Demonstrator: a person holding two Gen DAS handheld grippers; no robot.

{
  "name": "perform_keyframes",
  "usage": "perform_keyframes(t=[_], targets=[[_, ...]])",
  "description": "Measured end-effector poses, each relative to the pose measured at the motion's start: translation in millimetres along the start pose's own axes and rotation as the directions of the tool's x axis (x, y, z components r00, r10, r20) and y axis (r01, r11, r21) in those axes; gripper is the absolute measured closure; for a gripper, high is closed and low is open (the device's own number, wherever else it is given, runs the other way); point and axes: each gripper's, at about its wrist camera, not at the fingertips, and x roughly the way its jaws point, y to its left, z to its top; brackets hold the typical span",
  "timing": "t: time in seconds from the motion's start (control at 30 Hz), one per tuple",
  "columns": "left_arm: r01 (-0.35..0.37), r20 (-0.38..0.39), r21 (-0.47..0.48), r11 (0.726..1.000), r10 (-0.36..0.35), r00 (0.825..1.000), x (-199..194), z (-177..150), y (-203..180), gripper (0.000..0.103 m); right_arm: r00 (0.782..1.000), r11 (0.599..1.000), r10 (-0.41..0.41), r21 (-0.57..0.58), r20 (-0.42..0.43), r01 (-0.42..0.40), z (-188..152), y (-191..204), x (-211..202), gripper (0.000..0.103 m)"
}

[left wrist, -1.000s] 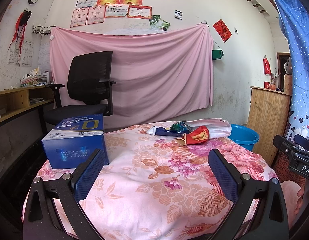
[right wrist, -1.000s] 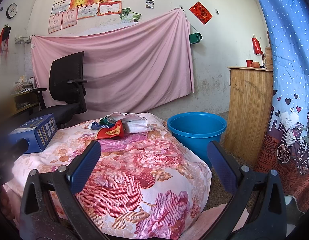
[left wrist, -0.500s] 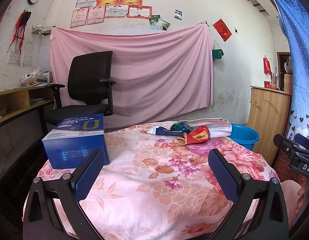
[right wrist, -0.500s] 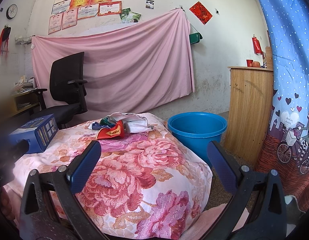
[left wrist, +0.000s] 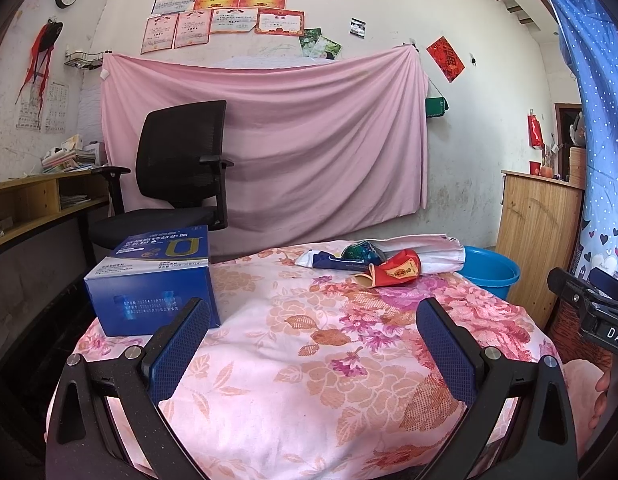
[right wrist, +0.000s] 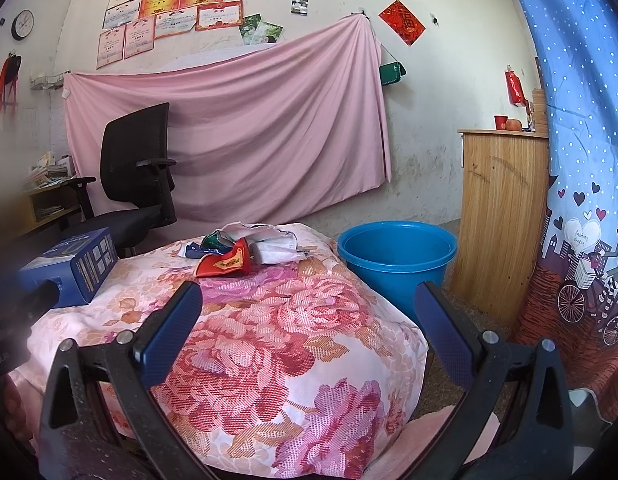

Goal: Collect trash

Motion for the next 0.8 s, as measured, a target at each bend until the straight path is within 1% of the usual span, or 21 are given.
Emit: perform_keyframes(t=[0.17,0.27,0.37,0.47,0.53,0.6,0.63,0.7,0.77,0.8], targets=[[0.001,-0.009,0.008,1.000,0.000,1.000,2,-2,0,0.002,1.000,1.000,0.006,0.012,-0.014,-0.006,-2,-2,1,0.000],[-0.005,-0.015,0.000,1.000,0.005,1.000,6,3,1,0.002,0.999,1.000,0.018,0.016,-0.041,-0.017,1,-3,5,0.000],[-0.019,-0.009,-0.016,1.000,0.019,1.000,13,13,4,0.002,0.998,0.999,0.037,0.031,-0.044,-0.036,10,-8,9,0.000],[-0.022,0.001,-0.025,0.999,0.022,1.000,24,26,6,0.002,0.998,0.998,0.055,0.037,-0.023,-0.054,26,-13,18,0.000],[-0.031,0.011,-0.017,0.999,0.031,0.999,34,37,5,0.002,0.998,0.997,0.070,0.023,0.007,-0.070,45,-15,30,0.000],[-0.050,0.026,-0.018,0.999,0.051,0.998,45,50,4,0.002,0.996,0.996,0.087,0.010,0.033,-0.087,62,-17,42,0.000],[-0.075,0.033,-0.027,0.997,0.076,0.997,53,57,3,0.002,0.993,0.994,0.105,0.002,0.047,-0.105,72,-17,51,0.000],[-0.102,0.038,-0.046,0.994,0.104,0.994,66,70,3,0.002,0.990,0.993,0.121,-0.019,0.077,-0.120,87,-17,66,0.000],[-0.115,0.038,-0.070,0.991,0.118,0.992,81,80,5,0.002,0.987,0.990,0.139,-0.046,0.084,-0.136,99,-15,83,0.000],[-0.119,0.035,-0.079,0.990,0.122,0.992,89,83,5,0.002,0.984,0.985,0.165,-0.061,0.073,-0.161,105,-13,96,0.000]])
